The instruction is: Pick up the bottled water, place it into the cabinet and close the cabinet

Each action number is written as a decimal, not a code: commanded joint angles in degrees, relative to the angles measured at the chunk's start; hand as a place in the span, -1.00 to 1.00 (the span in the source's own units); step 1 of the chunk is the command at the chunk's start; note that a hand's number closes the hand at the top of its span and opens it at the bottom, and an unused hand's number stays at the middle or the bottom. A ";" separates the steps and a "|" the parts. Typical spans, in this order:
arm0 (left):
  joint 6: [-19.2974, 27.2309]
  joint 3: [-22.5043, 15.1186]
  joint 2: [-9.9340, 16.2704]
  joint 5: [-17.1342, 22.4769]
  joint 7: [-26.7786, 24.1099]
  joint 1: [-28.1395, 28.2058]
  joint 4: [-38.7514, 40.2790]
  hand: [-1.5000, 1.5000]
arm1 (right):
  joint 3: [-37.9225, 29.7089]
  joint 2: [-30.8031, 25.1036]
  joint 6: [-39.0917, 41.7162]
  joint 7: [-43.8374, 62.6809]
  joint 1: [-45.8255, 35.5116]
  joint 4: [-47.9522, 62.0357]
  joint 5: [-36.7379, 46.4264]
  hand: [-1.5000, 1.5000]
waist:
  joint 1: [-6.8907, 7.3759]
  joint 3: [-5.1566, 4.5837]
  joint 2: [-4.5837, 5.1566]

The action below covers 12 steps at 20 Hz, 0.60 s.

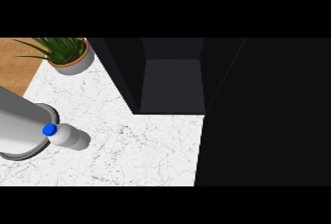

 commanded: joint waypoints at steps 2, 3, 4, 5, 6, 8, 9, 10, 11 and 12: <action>2.88 3.66 2.64 2.89 6.78 -3.03 -1.08 -1.00 | 1.95 0.41 -0.56 4.60 -2.36 -1.80 1.20 -1.00 | -0.34 0.05 0.19; -1.37 6.27 1.26 6.37 4.76 0.96 0.40 -1.00 | 4.54 1.86 -1.12 0.93 -1.43 1.43 4.09 -1.00 | -0.12 0.04 0.15; -1.79 7.48 2.30 8.54 6.63 2.71 -1.38 -1.00 | 5.52 2.66 -3.78 8.82 -4.36 -4.30 4.93 -1.00 | 0.08 0.01 0.11; 0.35 5.38 0.68 4.41 6.58 -0.19 -0.49 -1.00 | 8.28 3.13 -3.31 4.41 -1.43 -2.29 7.41 -1.00 | -0.31 0.04 0.15; -2.24 5.39 -1.14 4.48 6.06 4.13 -3.06 -1.00 | 10.00 3.23 -3.70 6.39 -0.15 -5.15 7.65 -1.00 | -0.18 0.03 0.09; -5.05 7.78 -0.83 6.17 5.56 5.50 -1.80 -1.00 | 8.53 1.40 -2.78 9.90 0.87 -9.16 5.38 -1.00 | -0.17 0.03 0.08; -6.95 6.87 -1.59 3.50 3.70 4.20 2.04 -1.00 | 9.43 1.49 -2.81 7.33 2.29 -8.32 5.89 -1.00 | -0.37 0.03 0.12; -3.17 7.63 1.43 5.57 8.49 2.72 -0.35 -1.00 | 14.00 2.68 -4.63 8.41 3.29 -9.75 9.97 -1.00 | -0.51 0.03 0.07; -3.31 4.51 -0.58 -1.15 6.03 0.66 1.69 -1.00 | 4.57 0.18 -2.16 7.71 0.02 -7.61 2.15 -1.00 | -0.55 0.06 0.23; -6.43 4.39 -3.00 -1.95 4.38 4.01 0.81 -1.00 | 7.02 1.24 -3.49 9.92 -1.39 -8.19 4.36 -1.00 | -0.32 0.03 0.18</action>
